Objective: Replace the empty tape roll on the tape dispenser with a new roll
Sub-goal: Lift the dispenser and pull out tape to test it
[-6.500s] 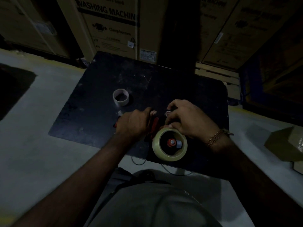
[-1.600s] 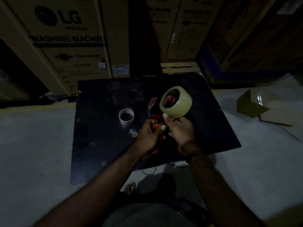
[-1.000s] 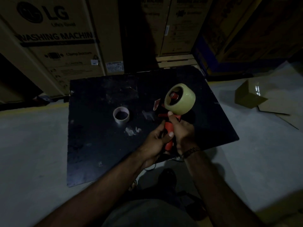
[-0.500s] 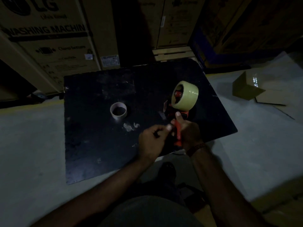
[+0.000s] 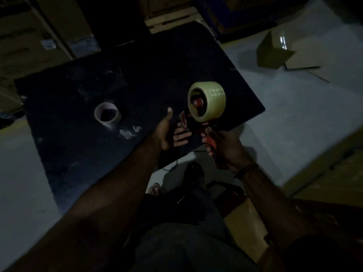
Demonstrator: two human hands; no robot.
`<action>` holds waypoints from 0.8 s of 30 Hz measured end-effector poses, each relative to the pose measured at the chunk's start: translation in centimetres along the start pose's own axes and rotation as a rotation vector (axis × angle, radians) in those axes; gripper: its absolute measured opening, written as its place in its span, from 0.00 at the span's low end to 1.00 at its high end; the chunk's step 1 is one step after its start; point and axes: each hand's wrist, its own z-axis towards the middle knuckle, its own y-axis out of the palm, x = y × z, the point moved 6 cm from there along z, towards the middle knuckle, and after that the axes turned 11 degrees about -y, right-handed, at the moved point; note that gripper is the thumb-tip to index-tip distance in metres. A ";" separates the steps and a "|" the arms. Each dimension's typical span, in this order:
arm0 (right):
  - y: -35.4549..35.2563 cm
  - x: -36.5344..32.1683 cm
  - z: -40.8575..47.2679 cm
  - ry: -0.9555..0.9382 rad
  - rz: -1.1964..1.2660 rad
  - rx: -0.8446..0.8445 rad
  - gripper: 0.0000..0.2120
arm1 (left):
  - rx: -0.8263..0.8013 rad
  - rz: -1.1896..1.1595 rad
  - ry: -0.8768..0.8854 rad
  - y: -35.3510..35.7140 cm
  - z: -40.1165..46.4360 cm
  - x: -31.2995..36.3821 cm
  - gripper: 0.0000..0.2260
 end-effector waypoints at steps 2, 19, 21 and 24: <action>-1.6 0.3 -0.3 -0.023 -0.055 0.023 0.17 | 0.055 0.064 0.026 0.9 0.9 0.3 0.22; -8.8 4.9 0.0 -0.054 -0.247 0.028 0.15 | 0.530 0.460 0.583 1.5 6.5 3.5 0.06; -9.5 5.9 -0.2 -0.056 -0.250 0.037 0.17 | 0.550 0.548 0.617 1.6 7.0 3.4 0.04; -10.4 7.4 -0.3 -0.031 -0.280 0.059 0.17 | 0.589 0.597 0.635 0.9 8.4 2.9 0.04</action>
